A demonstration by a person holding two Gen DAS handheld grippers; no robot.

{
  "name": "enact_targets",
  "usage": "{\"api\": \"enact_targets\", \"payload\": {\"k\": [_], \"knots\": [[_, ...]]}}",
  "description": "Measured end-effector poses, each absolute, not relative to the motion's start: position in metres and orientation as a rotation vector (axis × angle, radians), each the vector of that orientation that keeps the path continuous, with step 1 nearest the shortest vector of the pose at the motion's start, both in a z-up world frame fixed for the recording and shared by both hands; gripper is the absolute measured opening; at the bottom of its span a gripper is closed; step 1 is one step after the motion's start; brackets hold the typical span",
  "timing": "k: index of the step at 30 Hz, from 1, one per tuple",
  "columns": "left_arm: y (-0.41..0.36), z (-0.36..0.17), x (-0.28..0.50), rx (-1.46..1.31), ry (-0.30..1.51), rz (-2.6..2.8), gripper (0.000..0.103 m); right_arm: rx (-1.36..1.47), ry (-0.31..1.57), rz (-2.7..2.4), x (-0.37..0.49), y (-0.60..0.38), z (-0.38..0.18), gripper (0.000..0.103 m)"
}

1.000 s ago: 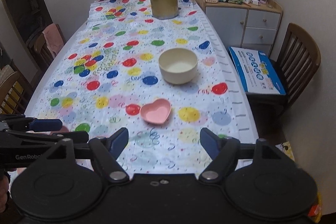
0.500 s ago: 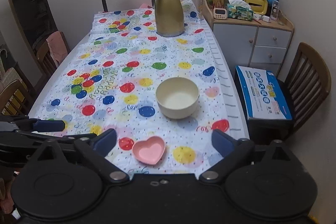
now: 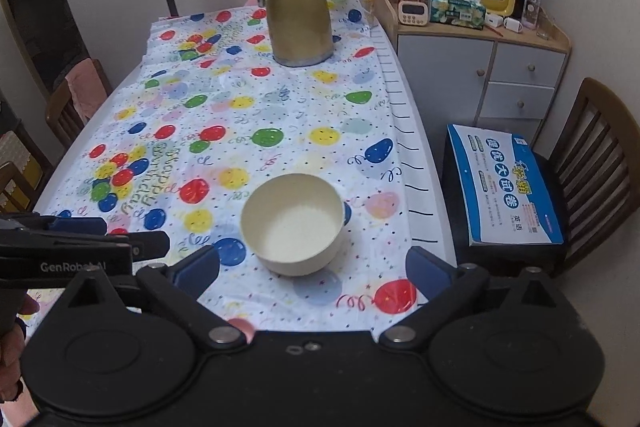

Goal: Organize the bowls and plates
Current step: 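Move both grippers to the cream bowl rim and close them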

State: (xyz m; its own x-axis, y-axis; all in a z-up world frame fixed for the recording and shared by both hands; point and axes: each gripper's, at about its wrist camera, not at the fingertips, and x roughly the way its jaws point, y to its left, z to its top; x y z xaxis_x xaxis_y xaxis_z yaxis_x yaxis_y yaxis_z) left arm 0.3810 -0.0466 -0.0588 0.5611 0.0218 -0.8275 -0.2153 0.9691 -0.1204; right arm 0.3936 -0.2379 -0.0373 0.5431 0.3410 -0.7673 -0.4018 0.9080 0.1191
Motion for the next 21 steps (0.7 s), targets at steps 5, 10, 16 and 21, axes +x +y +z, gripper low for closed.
{"api": "enact_targets", "payload": {"k": [5,10,16,21], "knots": [[-0.050,-0.077,0.411,-0.215,0.995,0.159,0.079,-0.038,0.949,0.415,0.431,-0.241,-0.059,0.095],[-0.052,-0.098,0.434,-0.214,1.031,0.179,0.079,-0.019,1.010,0.398,0.459,-0.240,-0.085,0.090],[-0.052,-0.117,0.451,-0.213,1.039,0.215,0.079,-0.003,1.063,0.398,0.480,-0.236,-0.109,0.076],[-0.057,-0.128,0.458,-0.210,1.057,0.202,0.078,0.018,1.096,0.412,0.491,-0.234,-0.122,0.061]]}}
